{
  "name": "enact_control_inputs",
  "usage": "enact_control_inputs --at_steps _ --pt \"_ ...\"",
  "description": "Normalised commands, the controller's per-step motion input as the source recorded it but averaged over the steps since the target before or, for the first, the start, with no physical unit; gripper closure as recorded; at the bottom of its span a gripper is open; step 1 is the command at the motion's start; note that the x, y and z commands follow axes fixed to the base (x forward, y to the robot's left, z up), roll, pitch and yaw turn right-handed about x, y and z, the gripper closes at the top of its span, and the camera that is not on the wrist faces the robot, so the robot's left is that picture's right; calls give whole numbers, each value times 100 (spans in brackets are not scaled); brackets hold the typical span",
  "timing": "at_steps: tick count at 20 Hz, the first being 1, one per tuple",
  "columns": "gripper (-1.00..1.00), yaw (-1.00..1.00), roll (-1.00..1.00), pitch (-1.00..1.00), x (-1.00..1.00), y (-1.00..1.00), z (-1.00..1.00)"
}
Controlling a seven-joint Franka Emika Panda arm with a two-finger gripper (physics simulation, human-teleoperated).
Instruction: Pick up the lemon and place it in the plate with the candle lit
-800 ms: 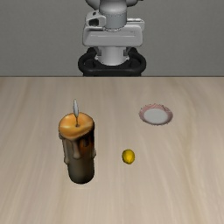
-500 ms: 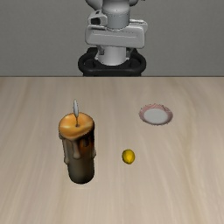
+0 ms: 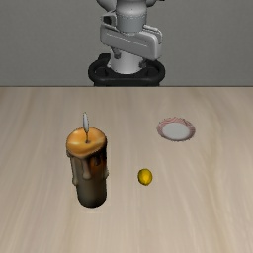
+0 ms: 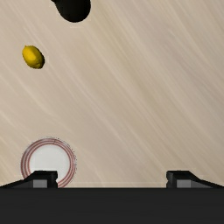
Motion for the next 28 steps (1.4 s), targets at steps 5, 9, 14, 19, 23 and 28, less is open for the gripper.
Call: enact_control_inputs --at_steps 5,9,14,19,23,28 --pt "-100 -49 0 0 0 0 0" --pt "-100 -45 0 0 0 0 0" --pt "-100 -45 0 0 0 0 0" --pt "-100 -45 0 0 0 0 0" --pt "-100 -45 0 0 0 0 0" --pt "-100 0 0 0 100 0 0"
